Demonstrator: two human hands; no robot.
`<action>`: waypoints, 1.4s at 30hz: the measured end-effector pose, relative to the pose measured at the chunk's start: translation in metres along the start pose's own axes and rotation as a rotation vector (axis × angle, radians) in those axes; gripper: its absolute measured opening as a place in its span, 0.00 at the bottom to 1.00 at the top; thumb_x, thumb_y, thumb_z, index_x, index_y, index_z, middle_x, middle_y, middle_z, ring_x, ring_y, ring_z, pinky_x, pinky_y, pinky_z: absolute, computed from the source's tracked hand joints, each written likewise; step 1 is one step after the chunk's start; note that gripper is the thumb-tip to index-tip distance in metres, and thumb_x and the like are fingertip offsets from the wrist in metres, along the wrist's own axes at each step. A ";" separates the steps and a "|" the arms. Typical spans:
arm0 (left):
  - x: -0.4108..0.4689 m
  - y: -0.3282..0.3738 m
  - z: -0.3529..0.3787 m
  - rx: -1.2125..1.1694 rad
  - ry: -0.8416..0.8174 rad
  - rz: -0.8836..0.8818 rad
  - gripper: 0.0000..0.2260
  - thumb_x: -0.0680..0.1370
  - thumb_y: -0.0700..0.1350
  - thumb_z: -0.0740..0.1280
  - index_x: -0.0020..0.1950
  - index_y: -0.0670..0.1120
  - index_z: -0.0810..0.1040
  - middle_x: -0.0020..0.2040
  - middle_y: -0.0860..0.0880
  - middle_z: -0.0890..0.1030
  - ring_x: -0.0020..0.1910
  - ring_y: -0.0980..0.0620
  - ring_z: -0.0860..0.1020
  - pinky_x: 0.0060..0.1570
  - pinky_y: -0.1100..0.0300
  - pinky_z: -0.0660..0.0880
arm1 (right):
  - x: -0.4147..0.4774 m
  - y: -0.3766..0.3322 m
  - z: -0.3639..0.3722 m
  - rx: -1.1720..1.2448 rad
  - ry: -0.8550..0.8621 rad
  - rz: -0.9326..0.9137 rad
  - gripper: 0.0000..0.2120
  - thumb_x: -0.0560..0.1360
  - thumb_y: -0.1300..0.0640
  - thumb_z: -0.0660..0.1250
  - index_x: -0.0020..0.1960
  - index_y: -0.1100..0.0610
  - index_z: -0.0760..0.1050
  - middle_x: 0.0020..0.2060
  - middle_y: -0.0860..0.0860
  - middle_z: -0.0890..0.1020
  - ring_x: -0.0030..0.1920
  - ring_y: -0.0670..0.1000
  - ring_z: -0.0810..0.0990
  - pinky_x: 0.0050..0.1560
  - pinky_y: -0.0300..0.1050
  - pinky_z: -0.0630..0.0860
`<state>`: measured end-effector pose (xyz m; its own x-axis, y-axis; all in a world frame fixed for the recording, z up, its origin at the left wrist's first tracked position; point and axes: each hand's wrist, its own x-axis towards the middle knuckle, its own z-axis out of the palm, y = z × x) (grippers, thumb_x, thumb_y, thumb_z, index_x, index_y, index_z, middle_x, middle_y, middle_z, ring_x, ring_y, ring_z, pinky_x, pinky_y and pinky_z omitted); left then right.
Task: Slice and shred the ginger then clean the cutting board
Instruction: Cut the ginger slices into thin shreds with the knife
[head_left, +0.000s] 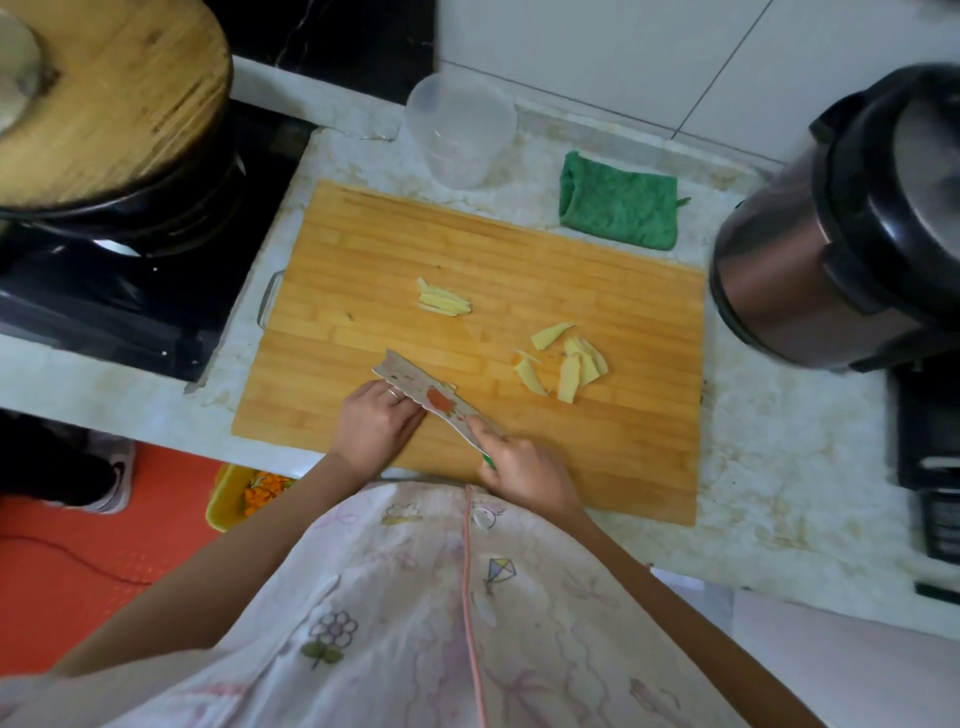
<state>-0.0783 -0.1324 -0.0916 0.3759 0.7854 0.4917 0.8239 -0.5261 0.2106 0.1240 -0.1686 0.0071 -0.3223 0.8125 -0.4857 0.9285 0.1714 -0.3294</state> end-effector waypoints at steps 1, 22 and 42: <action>0.000 0.001 0.000 0.005 0.002 -0.002 0.12 0.77 0.46 0.63 0.39 0.44 0.83 0.37 0.46 0.82 0.34 0.45 0.79 0.36 0.58 0.73 | 0.000 0.000 0.001 0.006 0.000 0.002 0.28 0.77 0.59 0.57 0.76 0.50 0.54 0.45 0.56 0.80 0.41 0.56 0.78 0.40 0.47 0.73; 0.000 0.002 -0.001 0.026 0.057 -0.032 0.21 0.82 0.49 0.57 0.36 0.44 0.83 0.32 0.46 0.80 0.30 0.45 0.78 0.29 0.60 0.73 | 0.001 -0.008 0.002 0.023 0.027 -0.012 0.28 0.76 0.62 0.56 0.75 0.52 0.55 0.40 0.55 0.77 0.36 0.55 0.74 0.38 0.48 0.74; -0.002 -0.004 0.005 0.010 0.083 0.005 0.17 0.80 0.46 0.61 0.37 0.45 0.84 0.34 0.47 0.82 0.33 0.46 0.80 0.47 0.54 0.68 | 0.003 -0.007 0.000 -0.019 0.024 -0.034 0.28 0.76 0.62 0.57 0.75 0.52 0.56 0.40 0.55 0.78 0.35 0.54 0.71 0.34 0.45 0.68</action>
<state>-0.0800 -0.1299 -0.0981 0.3434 0.7531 0.5612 0.8267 -0.5259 0.1998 0.1165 -0.1678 0.0079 -0.3496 0.8190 -0.4550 0.9205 0.2097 -0.3298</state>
